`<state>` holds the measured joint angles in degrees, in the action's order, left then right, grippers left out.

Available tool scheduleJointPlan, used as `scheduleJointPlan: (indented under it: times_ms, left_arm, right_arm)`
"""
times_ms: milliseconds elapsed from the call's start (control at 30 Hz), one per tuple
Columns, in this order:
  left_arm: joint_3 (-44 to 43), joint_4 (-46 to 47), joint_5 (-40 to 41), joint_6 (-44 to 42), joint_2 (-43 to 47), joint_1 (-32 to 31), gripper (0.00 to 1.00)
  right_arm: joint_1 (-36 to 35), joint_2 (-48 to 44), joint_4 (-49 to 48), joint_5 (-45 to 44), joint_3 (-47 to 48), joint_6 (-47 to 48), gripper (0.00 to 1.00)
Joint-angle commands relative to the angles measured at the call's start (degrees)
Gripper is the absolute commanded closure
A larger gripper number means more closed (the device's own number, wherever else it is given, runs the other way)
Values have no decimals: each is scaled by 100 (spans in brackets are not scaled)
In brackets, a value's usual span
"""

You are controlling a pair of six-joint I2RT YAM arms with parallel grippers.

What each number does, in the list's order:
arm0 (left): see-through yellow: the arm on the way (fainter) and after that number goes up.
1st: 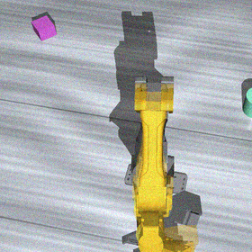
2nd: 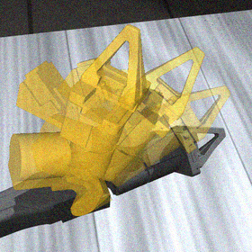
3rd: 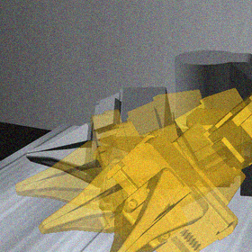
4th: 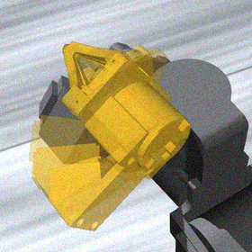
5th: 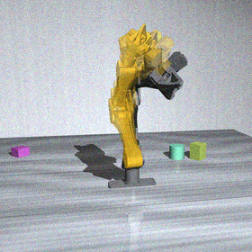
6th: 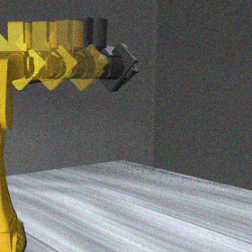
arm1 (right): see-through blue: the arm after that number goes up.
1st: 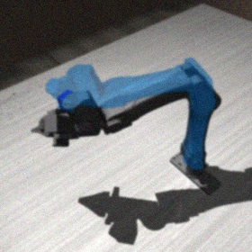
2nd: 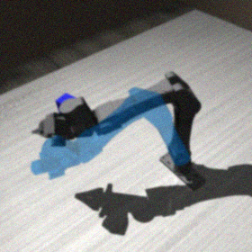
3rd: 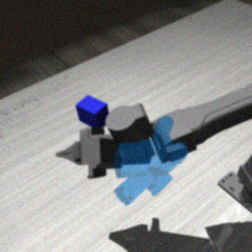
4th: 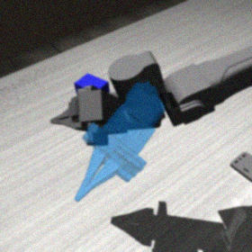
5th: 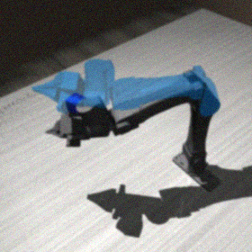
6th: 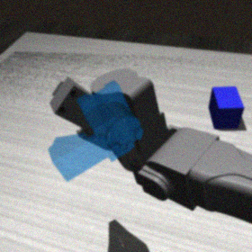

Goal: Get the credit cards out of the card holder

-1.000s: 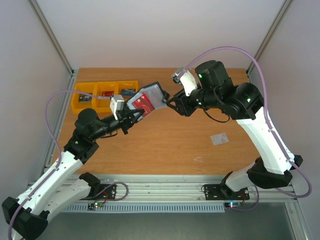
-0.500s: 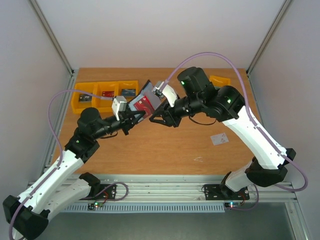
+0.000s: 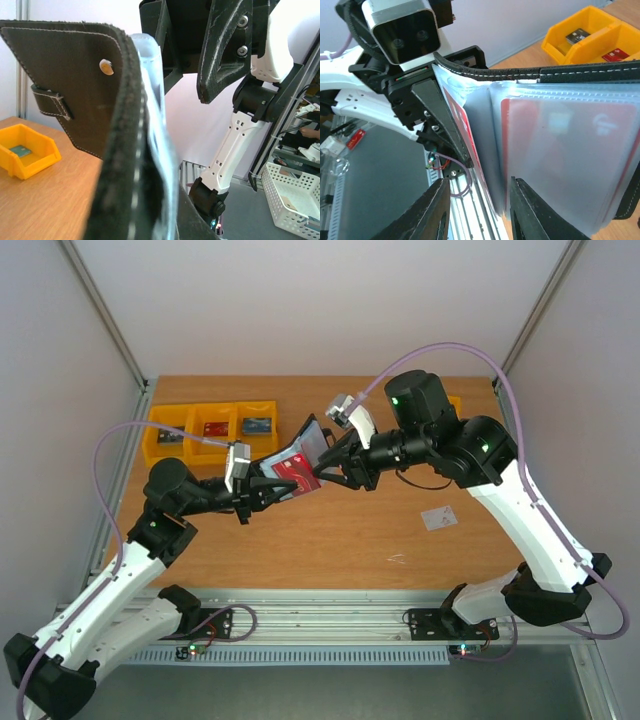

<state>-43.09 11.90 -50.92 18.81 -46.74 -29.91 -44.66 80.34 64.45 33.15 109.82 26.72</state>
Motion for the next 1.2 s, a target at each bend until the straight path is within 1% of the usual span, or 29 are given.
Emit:
scheduleJointPlan:
  times_ms: [0, 100, 233, 367, 467, 500, 600, 667, 700, 867, 933, 967, 1000, 1033, 1067, 1167]
  left_arm:
    - [-267, 607, -285, -120, 28, 3, 100]
    - [-311, 602, -313, -115, 15, 3, 100]
    - [-314, 570, -339, -140, 29, 3, 100]
    - [-306, 581, -363, -124, 33, 3, 100]
    - [-290, 594, -359, -119, 35, 3, 100]
    - [-284, 596, -358, -115, 34, 4, 100]
    - [-279, 594, -361, -105, 34, 5, 100]
    - [-273, 594, -360, -97, 43, 5, 90]
    - [-263, 587, -350, -86, 50, 3, 87]
    - [-249, 568, -345, -35, 61, 3, 80]
    - [-244, 547, -350, -35, 69, 5, 79]
    - [-235, 544, -349, -35, 71, 5, 80]
    - [-237, 538, -348, -35, 69, 3, 85]
    - [-236, 545, -342, -32, 62, 3, 93]
    - [-235, 561, -340, -39, 55, 3, 99]
    - [-248, 576, -361, -39, 33, 3, 100]
  right_arm:
    - [28, -25, -93, 431, -38, 98, 67]
    - [28, 58, -137, 678, -118, 54, 68]
    - [30, 69, -294, 855, -267, 36, 71]
    - [33, 92, -307, 926, -276, 49, 82]
    - [34, 92, -319, 1096, -312, 77, 97]
    - [29, 84, -319, 1150, -324, 97, 99]
    - [28, 31, -334, 1239, -355, 181, 99]
    - [29, -22, -344, 1177, -352, 208, 99]
    - [28, -45, -343, 1162, -350, 225, 99]
    - [48, -107, -191, 931, -307, 344, 99]
    - [95, -122, -126, 898, -299, 360, 99]
    - [112, -123, -112, 908, -295, 348, 99]
    - [120, -119, -114, 930, -297, 337, 99]
    - [116, -111, -116, 961, -288, 327, 99]
    - [116, -88, -116, 988, -275, 321, 99]
    - [132, -81, -21, 604, -278, 343, 90]
